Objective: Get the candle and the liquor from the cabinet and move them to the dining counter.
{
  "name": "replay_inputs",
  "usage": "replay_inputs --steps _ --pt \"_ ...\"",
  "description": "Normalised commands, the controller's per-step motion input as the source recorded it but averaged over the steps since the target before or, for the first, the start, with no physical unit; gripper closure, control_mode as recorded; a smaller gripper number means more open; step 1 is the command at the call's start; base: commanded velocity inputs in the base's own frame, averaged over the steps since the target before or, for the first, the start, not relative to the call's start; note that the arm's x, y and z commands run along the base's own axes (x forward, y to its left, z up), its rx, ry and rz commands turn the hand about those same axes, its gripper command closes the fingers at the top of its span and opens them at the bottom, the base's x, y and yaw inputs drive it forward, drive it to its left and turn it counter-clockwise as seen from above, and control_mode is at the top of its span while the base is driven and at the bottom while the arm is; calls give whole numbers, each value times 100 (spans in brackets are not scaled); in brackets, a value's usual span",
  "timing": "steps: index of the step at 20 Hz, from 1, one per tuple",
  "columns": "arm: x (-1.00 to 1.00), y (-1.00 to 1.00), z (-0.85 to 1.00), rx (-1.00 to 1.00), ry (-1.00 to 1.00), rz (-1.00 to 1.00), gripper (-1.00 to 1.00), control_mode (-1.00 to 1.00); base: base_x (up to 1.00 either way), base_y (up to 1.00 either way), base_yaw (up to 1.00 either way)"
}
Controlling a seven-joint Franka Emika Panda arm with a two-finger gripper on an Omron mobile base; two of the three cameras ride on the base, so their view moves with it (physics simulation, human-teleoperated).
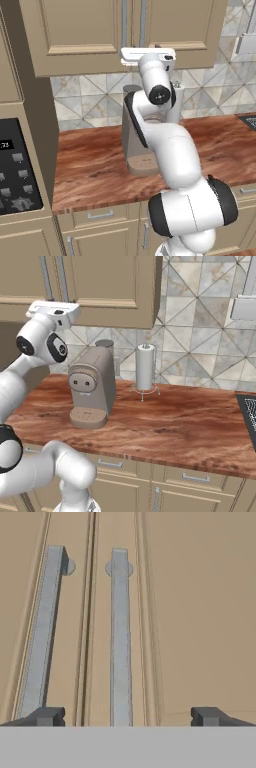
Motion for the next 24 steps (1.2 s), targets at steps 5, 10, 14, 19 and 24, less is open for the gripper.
replay_inputs --steps 5,10,14,19,24 --pt "39 1 0 0 0 0 -100 -100 0 0 0" --pt "37 3 0 0 0 0 -100 -100 0 0 0" --pt "40 12 0 0 0 0 -100 -100 0 0 0" --pt "37 17 0 0 0 0 100 -100 0 0 0" --pt "3 0 -2 0 4 0 100 -100 0 0 0"
